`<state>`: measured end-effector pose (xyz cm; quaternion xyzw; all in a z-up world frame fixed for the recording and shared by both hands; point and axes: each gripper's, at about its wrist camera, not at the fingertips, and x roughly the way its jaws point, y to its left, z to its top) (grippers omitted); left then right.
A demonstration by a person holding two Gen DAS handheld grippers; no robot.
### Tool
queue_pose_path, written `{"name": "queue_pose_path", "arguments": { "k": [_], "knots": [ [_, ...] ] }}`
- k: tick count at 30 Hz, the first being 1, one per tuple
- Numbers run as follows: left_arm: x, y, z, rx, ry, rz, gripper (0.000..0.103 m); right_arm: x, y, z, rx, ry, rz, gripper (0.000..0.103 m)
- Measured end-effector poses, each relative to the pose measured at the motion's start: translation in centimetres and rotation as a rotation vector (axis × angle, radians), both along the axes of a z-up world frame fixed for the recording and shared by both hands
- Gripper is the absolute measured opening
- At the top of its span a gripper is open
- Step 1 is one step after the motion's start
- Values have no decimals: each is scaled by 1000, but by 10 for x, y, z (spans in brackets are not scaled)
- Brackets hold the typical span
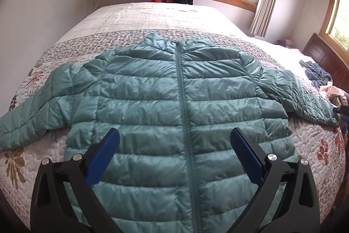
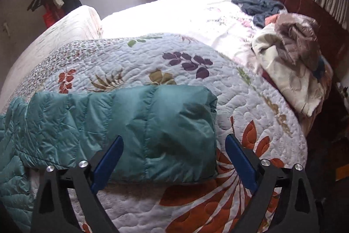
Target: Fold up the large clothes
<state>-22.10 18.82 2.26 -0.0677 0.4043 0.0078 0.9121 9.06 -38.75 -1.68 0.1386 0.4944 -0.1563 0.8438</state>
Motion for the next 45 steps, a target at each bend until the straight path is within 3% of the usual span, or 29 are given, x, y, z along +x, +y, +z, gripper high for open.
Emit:
{"name": "queue_pose_path", "arguments": {
  "k": [1, 3, 6, 10, 13, 16, 20, 25, 28, 32, 40, 45],
  "knots": [
    [2, -1, -2, -5, 3, -2, 100, 0, -7, -5, 48, 2, -10, 83],
    [8, -4, -7, -15, 14, -6, 100, 1, -18, -15, 117, 0, -12, 83],
    [14, -5, -16, -21, 30, 0, 100, 1, -17, -15, 116, -14, 0, 77],
    [18, -4, -22, -13, 30, 8, 100, 5, -10, -9, 157, -22, 35, 33],
    [18, -1, -23, -24, 27, 3, 100, 7, -6, 0, 159, -29, 38, 19],
    [18, 4, -20, -31, 12, 8, 100, 5, -3, 15, 123, -63, 24, 17],
    [19, 9, -20, -24, -1, 17, 100, 13, 8, 9, 58, 7, -11, 14],
    [19, 18, -17, -34, -10, 24, 100, 11, 46, 51, 49, -138, 21, 14],
    [18, 23, -13, -31, -31, 31, 100, 19, 93, 81, 14, -193, 108, 14],
    [17, 27, -12, -34, -38, 36, 100, 34, 168, 98, 0, -215, 256, 14],
    [21, 39, -18, -34, -34, 51, 100, 56, 314, 84, 55, -207, 546, 14],
    [24, 44, -23, -54, -18, 54, 100, 67, 373, 65, 90, -182, 648, 14]
  ]
}}
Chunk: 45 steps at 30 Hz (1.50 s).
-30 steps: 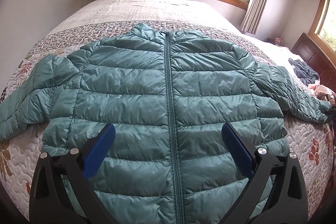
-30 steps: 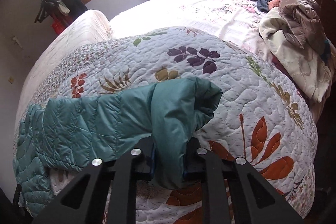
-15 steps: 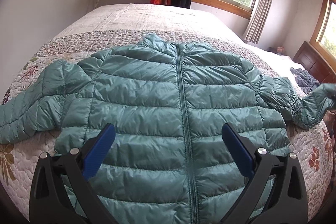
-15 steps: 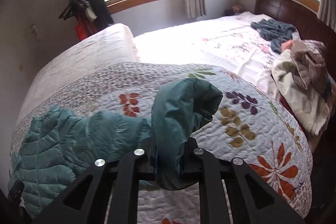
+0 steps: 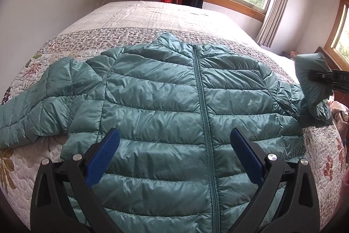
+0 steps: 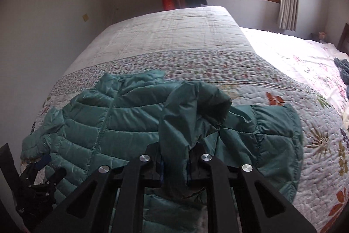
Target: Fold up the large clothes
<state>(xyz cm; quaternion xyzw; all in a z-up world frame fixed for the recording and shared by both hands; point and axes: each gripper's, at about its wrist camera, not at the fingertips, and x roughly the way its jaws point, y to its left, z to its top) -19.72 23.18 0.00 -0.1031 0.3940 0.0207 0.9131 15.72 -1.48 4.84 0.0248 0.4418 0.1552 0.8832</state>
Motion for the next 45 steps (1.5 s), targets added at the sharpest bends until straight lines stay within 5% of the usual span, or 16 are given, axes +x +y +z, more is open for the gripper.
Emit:
{"name": "queue_pose_path", "arguments": {
  "k": [5, 9, 13, 22, 29, 31, 32, 34, 38, 45],
  "knots": [
    [2, 0, -2, 4, -1, -3, 100, 10, 29, -26, 20, 44, 74, 17],
    [4, -2, -6, 5, 2, -19, 100, 5, 32, -30, 177, 70, 202, 36],
    [7, -7, -10, -14, 16, -48, 100, -3, 15, -13, 339, 41, 278, 42],
    [42, -50, -9, -177, 160, -191, 100, 1, -52, 19, 161, -79, -30, 45],
    [108, -103, -29, -248, 281, -236, 98, 12, -98, 19, 187, -72, -121, 48],
    [116, -111, -33, -259, 284, -239, 83, 15, -105, 18, 202, -63, -124, 48],
    [119, -115, -36, -267, 294, -243, 64, 16, -107, 17, 208, -61, -126, 48],
    [123, -118, -42, -276, 307, -238, 56, 16, -109, 17, 212, -60, -129, 48],
    [119, -109, -38, -328, 265, -237, 17, 17, -113, 18, 213, -63, -139, 48],
    [94, -53, 3, -255, 90, -135, 15, 21, -114, 12, 198, -46, -151, 48]
  ]
}}
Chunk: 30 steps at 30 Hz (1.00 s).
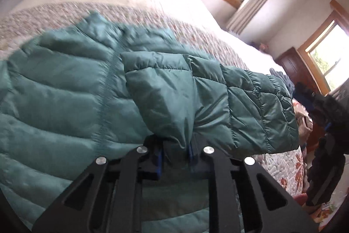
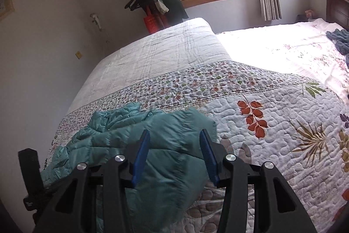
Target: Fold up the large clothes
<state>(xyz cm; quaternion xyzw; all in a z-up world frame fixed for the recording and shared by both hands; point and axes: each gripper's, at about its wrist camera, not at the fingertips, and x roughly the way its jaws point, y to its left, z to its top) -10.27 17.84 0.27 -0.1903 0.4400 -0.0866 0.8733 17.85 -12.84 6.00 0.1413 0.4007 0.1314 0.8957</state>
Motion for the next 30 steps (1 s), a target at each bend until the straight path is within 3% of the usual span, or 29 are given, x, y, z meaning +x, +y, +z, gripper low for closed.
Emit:
{"name": "queue_pose_path", "arguments": {
  "k": [6, 16, 19, 23, 27, 30],
  "knots": [
    [-16, 61, 16, 111, -56, 138, 15, 10, 16, -22, -7, 82, 65, 50],
    [-5, 106, -6, 118, 2, 211, 16, 25, 52, -74, -91, 242, 134, 51],
    [-5, 119, -25, 127, 47, 230, 21, 28, 60, -89, -131, 280, 136, 51],
    [-2, 133, -42, 95, 74, 249, 36, 33, 65, -108, -149, 326, 137, 51],
    [-17, 146, -26, 51, 29, 286, 39, 29, 62, -101, -155, 317, 121, 51],
    [-35, 146, 5, 80, -74, 314, 43, 16, 59, -72, -165, 224, 90, 51]
  ]
}}
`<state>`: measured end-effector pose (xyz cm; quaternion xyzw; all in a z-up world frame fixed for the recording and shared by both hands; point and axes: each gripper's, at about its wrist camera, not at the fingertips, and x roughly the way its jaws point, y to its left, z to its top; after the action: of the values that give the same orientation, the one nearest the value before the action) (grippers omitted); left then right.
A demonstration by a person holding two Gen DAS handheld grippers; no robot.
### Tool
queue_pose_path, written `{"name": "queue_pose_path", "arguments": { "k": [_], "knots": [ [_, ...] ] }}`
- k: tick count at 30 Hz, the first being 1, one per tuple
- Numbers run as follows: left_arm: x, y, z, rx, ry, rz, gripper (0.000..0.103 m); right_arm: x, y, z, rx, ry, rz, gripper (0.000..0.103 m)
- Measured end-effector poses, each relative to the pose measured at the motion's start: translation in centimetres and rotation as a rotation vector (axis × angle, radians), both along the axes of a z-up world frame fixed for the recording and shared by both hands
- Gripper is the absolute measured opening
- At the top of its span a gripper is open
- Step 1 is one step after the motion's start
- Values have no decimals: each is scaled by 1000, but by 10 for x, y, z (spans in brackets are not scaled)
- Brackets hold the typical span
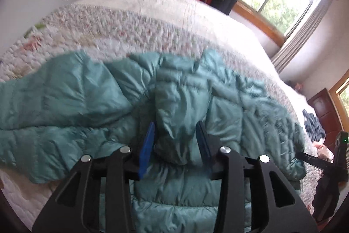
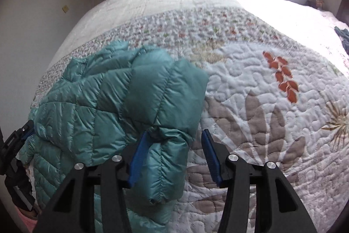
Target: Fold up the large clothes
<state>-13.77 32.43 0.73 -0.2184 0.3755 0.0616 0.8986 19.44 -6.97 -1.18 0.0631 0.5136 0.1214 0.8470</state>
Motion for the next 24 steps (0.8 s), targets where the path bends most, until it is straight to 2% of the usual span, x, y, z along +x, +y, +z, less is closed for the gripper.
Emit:
{"name": "queue_pose_path", "arguments": {
  "k": [2, 4, 6, 10, 13, 16, 20, 24],
  "knots": [
    [-8, -13, 18, 41, -58, -19, 48, -10, 2, 18, 35, -53, 19, 51],
    [-8, -29, 25, 50, -88, -65, 51, -16, 13, 27, 95, -66, 73, 51],
    [-2, -47, 21, 52, -82, -129, 55, -17, 28, 26, 118, -58, 125, 51],
    [17, -64, -6, 92, -17, -175, 55, -10, 50, 8, 102, 1, 162, 51],
    [30, -56, -34, 93, 67, -165, 55, -4, 51, -9, 67, 43, 132, 51],
    [34, -41, -47, 50, 88, -164, 54, 1, 48, -25, 86, 87, 132, 49],
    [30, -33, -45, 20, 92, -146, 54, 3, 48, -31, 96, 101, 135, 49],
    [16, -39, -24, 45, 37, -132, 59, -7, 50, -10, 104, 57, 148, 51]
  ]
}}
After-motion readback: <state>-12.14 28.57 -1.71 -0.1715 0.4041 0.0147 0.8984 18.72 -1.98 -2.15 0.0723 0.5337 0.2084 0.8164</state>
